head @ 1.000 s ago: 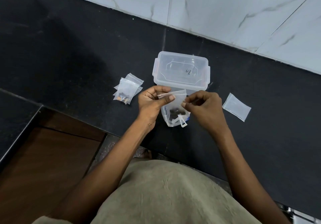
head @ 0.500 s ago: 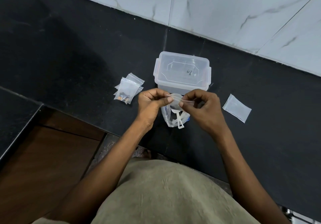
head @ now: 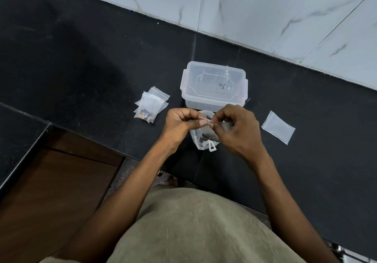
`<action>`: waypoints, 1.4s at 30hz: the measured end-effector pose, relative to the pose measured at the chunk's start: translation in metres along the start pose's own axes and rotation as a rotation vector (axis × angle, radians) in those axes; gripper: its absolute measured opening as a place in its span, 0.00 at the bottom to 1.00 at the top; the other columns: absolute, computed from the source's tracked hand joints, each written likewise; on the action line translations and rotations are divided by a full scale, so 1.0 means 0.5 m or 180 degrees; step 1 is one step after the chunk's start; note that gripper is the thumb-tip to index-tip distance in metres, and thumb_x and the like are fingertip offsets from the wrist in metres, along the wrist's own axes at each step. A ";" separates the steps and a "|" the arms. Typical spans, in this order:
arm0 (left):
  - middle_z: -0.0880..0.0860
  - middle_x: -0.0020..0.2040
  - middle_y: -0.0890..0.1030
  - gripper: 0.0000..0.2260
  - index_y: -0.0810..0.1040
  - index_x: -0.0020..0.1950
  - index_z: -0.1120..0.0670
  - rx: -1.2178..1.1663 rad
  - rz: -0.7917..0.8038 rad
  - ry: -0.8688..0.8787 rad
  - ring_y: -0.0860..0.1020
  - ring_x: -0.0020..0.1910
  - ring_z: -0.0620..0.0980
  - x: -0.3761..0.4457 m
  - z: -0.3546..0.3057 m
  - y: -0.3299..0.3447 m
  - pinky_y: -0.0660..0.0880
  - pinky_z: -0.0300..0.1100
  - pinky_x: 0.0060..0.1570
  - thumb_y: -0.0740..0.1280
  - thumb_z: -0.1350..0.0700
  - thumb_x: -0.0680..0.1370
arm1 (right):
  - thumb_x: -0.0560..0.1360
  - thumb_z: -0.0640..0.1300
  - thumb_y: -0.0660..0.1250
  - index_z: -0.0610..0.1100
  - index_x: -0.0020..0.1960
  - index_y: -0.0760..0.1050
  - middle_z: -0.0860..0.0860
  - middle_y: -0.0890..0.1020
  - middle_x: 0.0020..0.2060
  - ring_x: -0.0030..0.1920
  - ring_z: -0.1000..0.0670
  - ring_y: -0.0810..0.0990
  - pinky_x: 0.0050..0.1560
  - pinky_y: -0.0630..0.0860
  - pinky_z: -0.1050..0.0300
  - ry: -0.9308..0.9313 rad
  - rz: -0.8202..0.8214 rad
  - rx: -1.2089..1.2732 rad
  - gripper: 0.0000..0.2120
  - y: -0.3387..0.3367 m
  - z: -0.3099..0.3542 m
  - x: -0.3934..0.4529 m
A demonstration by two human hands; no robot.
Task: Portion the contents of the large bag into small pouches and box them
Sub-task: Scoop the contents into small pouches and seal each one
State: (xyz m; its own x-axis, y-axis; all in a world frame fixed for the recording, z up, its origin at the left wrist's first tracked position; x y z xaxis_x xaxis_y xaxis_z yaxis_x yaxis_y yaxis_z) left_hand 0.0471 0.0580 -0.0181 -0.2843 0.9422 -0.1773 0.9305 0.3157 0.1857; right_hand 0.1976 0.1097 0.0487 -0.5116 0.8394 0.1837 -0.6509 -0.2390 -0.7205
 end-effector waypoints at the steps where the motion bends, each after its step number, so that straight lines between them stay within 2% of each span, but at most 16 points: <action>1: 0.49 0.36 0.85 0.09 0.82 0.39 0.61 0.0026 -0.0010 0.0020 0.84 0.39 0.44 0.000 -0.002 -0.002 0.79 0.35 0.44 0.72 0.75 0.69 | 0.69 0.49 0.74 0.52 0.39 0.79 0.61 0.78 0.36 0.40 0.59 0.75 0.39 0.67 0.62 -0.0062 0.0068 -0.0064 0.04 0.001 0.006 0.000; 3: 0.50 0.36 0.85 0.11 0.82 0.36 0.60 0.0124 0.0029 0.0081 0.83 0.39 0.45 0.001 -0.007 -0.003 0.78 0.36 0.44 0.73 0.75 0.68 | 0.69 0.50 0.73 0.52 0.39 0.80 0.60 0.79 0.35 0.39 0.57 0.74 0.40 0.68 0.61 -0.0193 0.0228 -0.0019 0.04 0.008 0.020 0.000; 6: 0.51 0.36 0.85 0.10 0.83 0.38 0.61 0.0195 0.0116 0.0103 0.84 0.40 0.46 0.002 -0.014 -0.004 0.79 0.37 0.45 0.73 0.75 0.68 | 0.69 0.45 0.75 0.50 0.38 0.82 0.59 0.80 0.34 0.37 0.56 0.75 0.39 0.69 0.61 -0.0174 0.0350 0.0147 0.03 0.017 0.020 0.008; 10: 0.51 0.39 0.87 0.07 0.83 0.44 0.62 0.0053 0.0250 -0.0063 0.85 0.42 0.46 0.001 -0.012 -0.011 0.79 0.37 0.46 0.72 0.73 0.71 | 0.70 0.38 0.77 0.47 0.40 0.82 0.58 0.81 0.35 0.36 0.58 0.76 0.37 0.69 0.68 0.0004 0.0344 0.0364 0.06 0.021 0.013 0.008; 17: 0.52 0.41 0.87 0.05 0.83 0.45 0.64 0.0145 0.0221 0.0076 0.85 0.43 0.48 -0.010 -0.019 -0.009 0.80 0.39 0.47 0.72 0.71 0.73 | 0.71 0.39 0.76 0.46 0.40 0.80 0.59 0.79 0.34 0.35 0.59 0.74 0.37 0.68 0.70 0.0049 0.0337 0.0352 0.05 0.019 0.011 0.005; 20: 0.54 0.41 0.85 0.03 0.83 0.43 0.62 0.0214 0.0167 0.0116 0.83 0.42 0.49 -0.013 -0.022 -0.005 0.79 0.40 0.46 0.74 0.67 0.72 | 0.70 0.46 0.74 0.46 0.39 0.80 0.60 0.78 0.32 0.34 0.57 0.74 0.36 0.68 0.65 0.0032 0.0326 0.0395 0.05 0.018 0.018 0.004; 22: 0.56 0.40 0.84 0.02 0.83 0.41 0.61 0.0294 0.0065 0.0125 0.83 0.42 0.50 -0.013 -0.024 -0.007 0.79 0.42 0.47 0.74 0.64 0.69 | 0.69 0.55 0.70 0.47 0.38 0.81 0.60 0.79 0.32 0.34 0.55 0.75 0.34 0.69 0.64 -0.0004 0.0331 0.0410 0.11 0.020 0.028 0.002; 24: 0.55 0.38 0.84 0.03 0.83 0.37 0.58 0.0411 -0.0004 0.0099 0.83 0.41 0.50 -0.011 -0.027 -0.010 0.79 0.43 0.47 0.73 0.65 0.67 | 0.67 0.58 0.68 0.47 0.38 0.81 0.59 0.80 0.33 0.35 0.54 0.76 0.35 0.72 0.62 -0.0049 0.0336 0.0403 0.14 0.022 0.037 0.000; 27: 0.53 0.35 0.84 0.08 0.83 0.33 0.56 0.0570 -0.0040 0.0069 0.83 0.39 0.47 -0.010 -0.033 -0.010 0.80 0.41 0.46 0.73 0.70 0.64 | 0.68 0.53 0.72 0.48 0.38 0.81 0.59 0.80 0.33 0.35 0.56 0.77 0.36 0.73 0.61 -0.0116 0.0345 0.0416 0.09 0.025 0.043 0.001; 29: 0.54 0.34 0.84 0.08 0.83 0.32 0.55 0.0590 -0.0102 0.0016 0.82 0.38 0.49 -0.011 -0.034 -0.014 0.80 0.44 0.47 0.73 0.68 0.62 | 0.69 0.46 0.74 0.47 0.37 0.81 0.59 0.80 0.32 0.35 0.56 0.76 0.37 0.72 0.61 -0.0142 0.0370 0.0329 0.04 0.029 0.043 0.003; 31: 0.54 0.34 0.83 0.10 0.84 0.31 0.53 0.0589 -0.0163 -0.0069 0.81 0.38 0.51 -0.011 -0.033 -0.020 0.79 0.46 0.47 0.73 0.69 0.62 | 0.68 0.44 0.74 0.46 0.37 0.81 0.59 0.79 0.32 0.34 0.57 0.76 0.37 0.71 0.63 -0.0176 0.0394 0.0195 0.03 0.036 0.046 0.004; 35: 0.50 0.31 0.84 0.14 0.83 0.32 0.56 0.0615 -0.0447 -0.0094 0.82 0.35 0.46 -0.020 -0.037 -0.026 0.79 0.39 0.44 0.70 0.76 0.67 | 0.68 0.42 0.75 0.47 0.36 0.80 0.59 0.78 0.31 0.32 0.58 0.75 0.38 0.69 0.65 -0.0282 0.0248 0.0127 0.04 0.041 0.051 0.006; 39: 0.52 0.31 0.83 0.18 0.84 0.30 0.53 0.0429 -0.1056 -0.0033 0.82 0.36 0.48 -0.045 -0.031 -0.044 0.81 0.41 0.46 0.70 0.75 0.68 | 0.68 0.42 0.75 0.46 0.36 0.80 0.59 0.78 0.31 0.32 0.58 0.75 0.38 0.68 0.70 -0.0334 0.0126 0.0173 0.05 0.042 0.053 0.000; 42: 0.48 0.31 0.83 0.17 0.84 0.31 0.53 0.0337 -0.1358 0.0011 0.81 0.36 0.43 -0.056 -0.024 -0.061 0.79 0.37 0.43 0.71 0.75 0.67 | 0.67 0.41 0.75 0.45 0.35 0.80 0.58 0.79 0.32 0.32 0.57 0.76 0.37 0.69 0.68 -0.0359 0.0171 0.0218 0.04 0.049 0.054 -0.007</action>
State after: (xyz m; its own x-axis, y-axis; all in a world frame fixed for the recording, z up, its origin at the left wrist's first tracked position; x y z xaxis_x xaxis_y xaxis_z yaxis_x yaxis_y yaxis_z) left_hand 0.0240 0.0236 -0.0073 -0.6488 0.7304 -0.2135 0.7481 0.6635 -0.0036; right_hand 0.1682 0.0878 0.0483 -0.6040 0.7652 0.2229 -0.6558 -0.3181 -0.6847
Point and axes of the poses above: each hand's wrist, its own x-axis towards the middle knuckle, its own y-axis out of the palm, z = x × y, the point moved 8 cm from there along x, towards the middle knuckle
